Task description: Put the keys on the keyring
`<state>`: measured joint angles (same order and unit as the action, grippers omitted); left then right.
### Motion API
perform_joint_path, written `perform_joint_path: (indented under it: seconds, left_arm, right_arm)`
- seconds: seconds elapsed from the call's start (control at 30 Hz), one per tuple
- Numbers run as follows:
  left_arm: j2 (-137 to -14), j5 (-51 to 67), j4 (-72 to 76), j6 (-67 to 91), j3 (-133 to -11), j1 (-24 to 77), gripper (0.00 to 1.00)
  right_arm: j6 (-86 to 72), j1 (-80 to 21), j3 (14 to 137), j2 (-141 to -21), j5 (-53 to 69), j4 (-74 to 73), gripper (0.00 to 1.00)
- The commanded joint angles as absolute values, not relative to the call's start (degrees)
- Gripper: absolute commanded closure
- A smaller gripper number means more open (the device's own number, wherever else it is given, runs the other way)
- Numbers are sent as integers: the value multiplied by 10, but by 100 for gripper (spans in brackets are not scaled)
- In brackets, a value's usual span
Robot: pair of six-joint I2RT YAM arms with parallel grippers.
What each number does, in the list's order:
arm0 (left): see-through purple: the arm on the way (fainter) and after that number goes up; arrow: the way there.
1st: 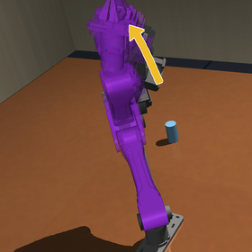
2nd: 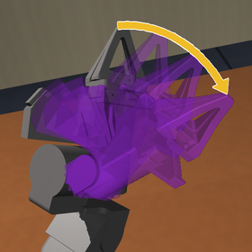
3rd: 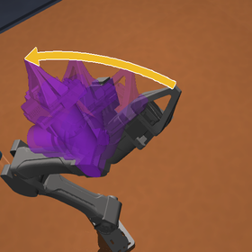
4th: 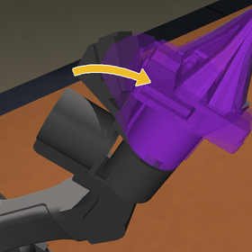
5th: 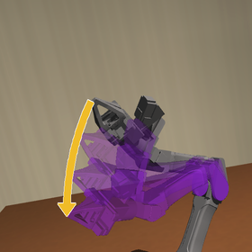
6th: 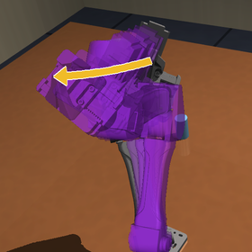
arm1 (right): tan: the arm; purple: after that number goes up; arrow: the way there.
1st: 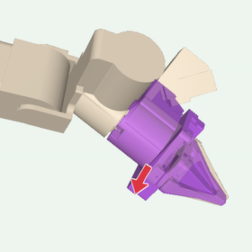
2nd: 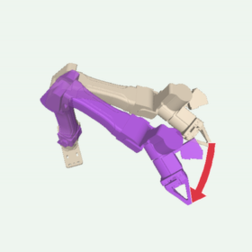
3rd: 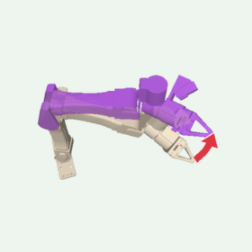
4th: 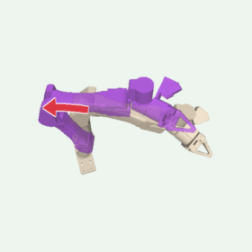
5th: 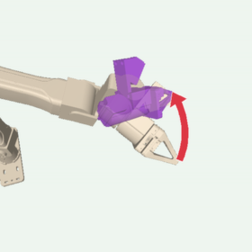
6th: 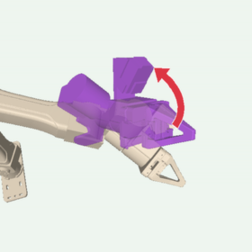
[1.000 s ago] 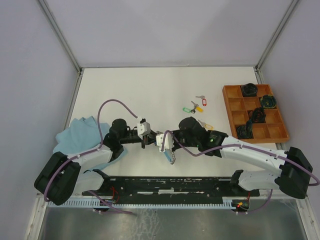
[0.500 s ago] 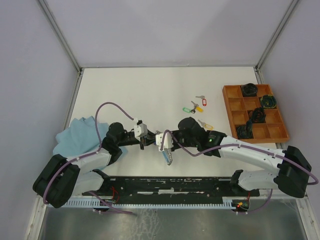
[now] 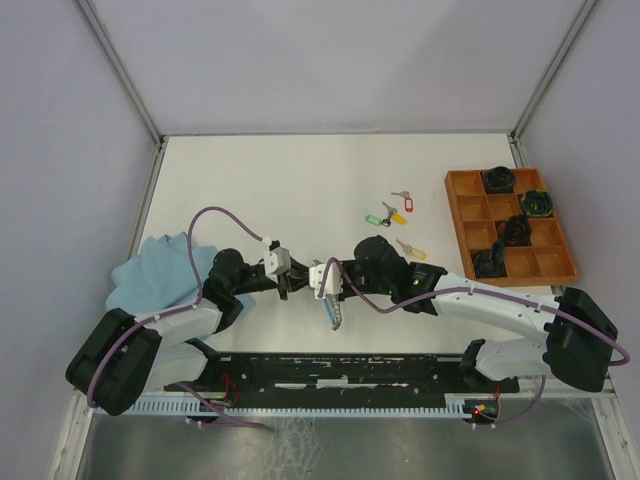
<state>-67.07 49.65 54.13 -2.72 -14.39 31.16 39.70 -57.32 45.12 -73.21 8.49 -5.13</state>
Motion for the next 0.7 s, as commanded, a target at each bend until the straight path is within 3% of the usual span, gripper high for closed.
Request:
perform_joint_path:
  seconds: [0.0,0.33,0.67]
  left_arm:
    - [-670,513,622,-2,-147,310,97]
    - [-645,464,548,-37,-146,310,97]
    - [-597,404,505,-32,-131,310,77]
  right_arm:
    - [381,-571,446,-738,79,8,100]
    - [379,-569,418,-707,51,39,99]
    - [355,-569,444,-704,57,-4,100]
